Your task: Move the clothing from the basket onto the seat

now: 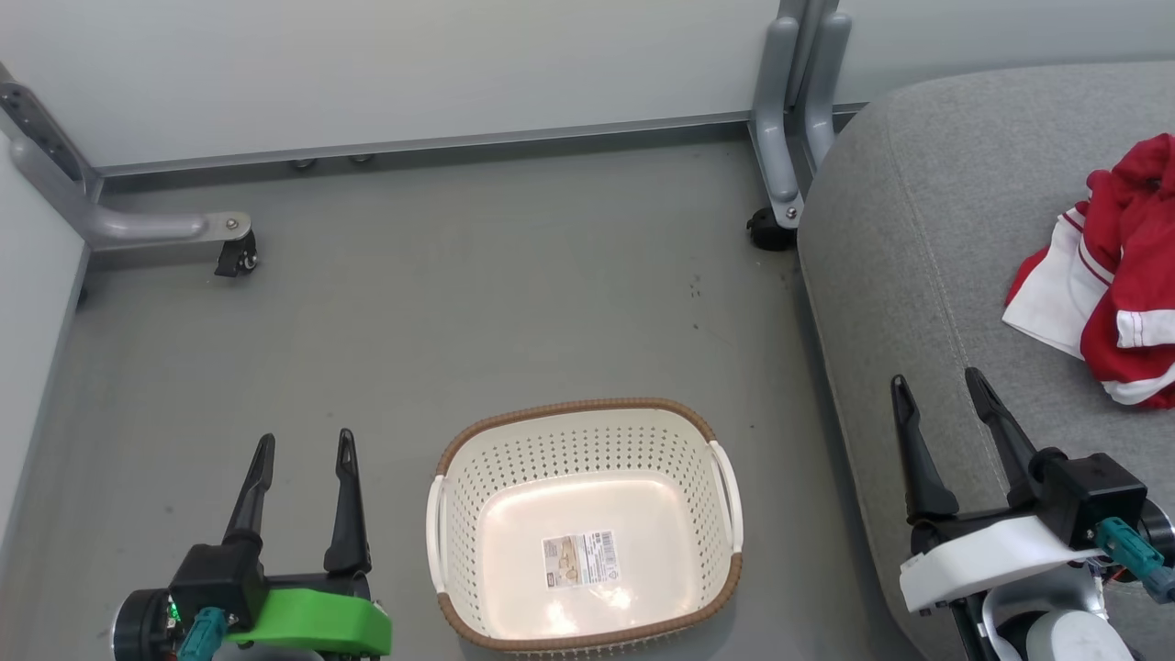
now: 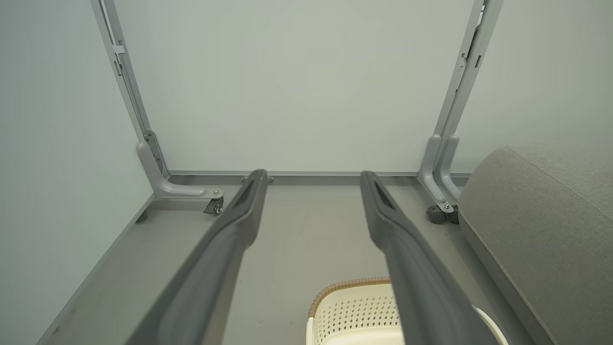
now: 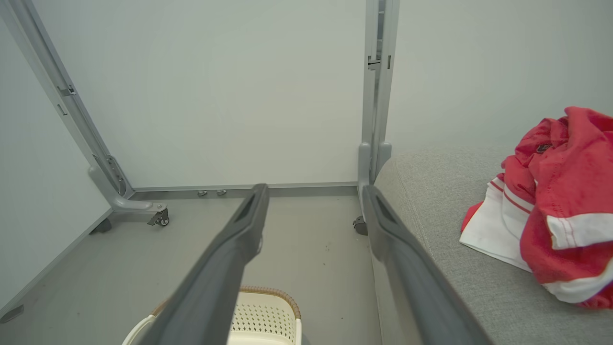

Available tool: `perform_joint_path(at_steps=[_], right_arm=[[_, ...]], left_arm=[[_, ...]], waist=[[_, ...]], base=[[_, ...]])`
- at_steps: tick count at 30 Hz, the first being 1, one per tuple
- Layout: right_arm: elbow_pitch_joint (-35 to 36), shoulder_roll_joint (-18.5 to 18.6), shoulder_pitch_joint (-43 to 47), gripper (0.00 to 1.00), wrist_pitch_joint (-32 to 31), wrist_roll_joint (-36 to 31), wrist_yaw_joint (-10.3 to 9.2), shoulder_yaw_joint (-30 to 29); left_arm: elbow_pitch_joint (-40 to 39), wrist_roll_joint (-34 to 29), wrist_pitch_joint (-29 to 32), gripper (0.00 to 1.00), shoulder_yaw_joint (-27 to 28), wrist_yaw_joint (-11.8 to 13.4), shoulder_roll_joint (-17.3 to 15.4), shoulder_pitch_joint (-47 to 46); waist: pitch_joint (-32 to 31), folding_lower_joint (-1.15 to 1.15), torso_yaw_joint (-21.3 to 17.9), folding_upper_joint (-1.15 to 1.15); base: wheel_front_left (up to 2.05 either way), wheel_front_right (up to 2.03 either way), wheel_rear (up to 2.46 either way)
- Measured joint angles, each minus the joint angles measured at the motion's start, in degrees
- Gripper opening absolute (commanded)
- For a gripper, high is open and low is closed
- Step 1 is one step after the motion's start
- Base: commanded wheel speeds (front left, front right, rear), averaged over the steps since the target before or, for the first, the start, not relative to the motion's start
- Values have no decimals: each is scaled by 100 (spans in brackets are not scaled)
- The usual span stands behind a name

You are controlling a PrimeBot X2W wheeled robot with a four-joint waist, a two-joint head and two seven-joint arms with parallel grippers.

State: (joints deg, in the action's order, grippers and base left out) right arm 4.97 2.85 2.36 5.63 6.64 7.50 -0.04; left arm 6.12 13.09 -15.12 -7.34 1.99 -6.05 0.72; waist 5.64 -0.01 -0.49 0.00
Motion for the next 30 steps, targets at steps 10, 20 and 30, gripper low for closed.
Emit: perform_joint_path(at_steps=[10,20,30], right_arm=[[-46,0,119,100,-1,67,0,48],[-51,0,142,100,-4,76,0,65],[-177,-20,163,0,-8,83,0,74]], left_arm=[[172,-131,-1,100,152,-99,100,105],[271,-214,-1,100,234,-187,161,114],[436,-261,1,0,301,-202,192,117]], waist=[[-143,0,-61,0],[-147,0,-44,0],[-125,0,-35,0]], base=[[0,0,0],[0,0,0],[0,0,0]])
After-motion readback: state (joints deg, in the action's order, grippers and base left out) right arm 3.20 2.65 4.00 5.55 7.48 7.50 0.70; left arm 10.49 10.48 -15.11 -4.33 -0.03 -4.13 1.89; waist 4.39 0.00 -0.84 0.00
